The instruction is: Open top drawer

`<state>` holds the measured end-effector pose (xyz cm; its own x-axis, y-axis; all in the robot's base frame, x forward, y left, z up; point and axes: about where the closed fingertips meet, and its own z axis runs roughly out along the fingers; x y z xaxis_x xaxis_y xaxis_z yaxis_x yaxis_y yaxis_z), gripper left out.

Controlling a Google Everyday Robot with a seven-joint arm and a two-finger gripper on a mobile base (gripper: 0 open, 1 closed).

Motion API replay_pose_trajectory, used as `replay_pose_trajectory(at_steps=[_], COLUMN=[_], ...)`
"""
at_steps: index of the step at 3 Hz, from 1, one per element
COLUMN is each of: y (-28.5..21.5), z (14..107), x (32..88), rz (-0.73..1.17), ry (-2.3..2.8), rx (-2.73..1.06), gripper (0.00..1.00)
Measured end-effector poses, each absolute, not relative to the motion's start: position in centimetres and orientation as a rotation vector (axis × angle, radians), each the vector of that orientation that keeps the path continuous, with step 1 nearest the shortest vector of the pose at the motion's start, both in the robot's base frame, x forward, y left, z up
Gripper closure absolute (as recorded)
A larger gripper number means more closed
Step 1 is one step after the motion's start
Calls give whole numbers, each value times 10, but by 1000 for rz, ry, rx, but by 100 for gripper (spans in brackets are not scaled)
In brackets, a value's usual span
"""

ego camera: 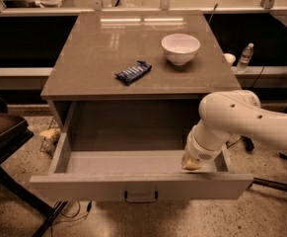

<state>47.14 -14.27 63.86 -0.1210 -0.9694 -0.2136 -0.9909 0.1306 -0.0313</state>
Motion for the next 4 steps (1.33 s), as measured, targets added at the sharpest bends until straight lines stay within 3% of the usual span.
replay_pose_trajectory(at_steps=[1,3,4], y=[-137,-134,-136], z=[644,648,650], x=[434,369,357], rz=[222,555,609], ry=[2242,2222,2206], rx=[-1987,-2170,-2226], gripper=[100,100,80])
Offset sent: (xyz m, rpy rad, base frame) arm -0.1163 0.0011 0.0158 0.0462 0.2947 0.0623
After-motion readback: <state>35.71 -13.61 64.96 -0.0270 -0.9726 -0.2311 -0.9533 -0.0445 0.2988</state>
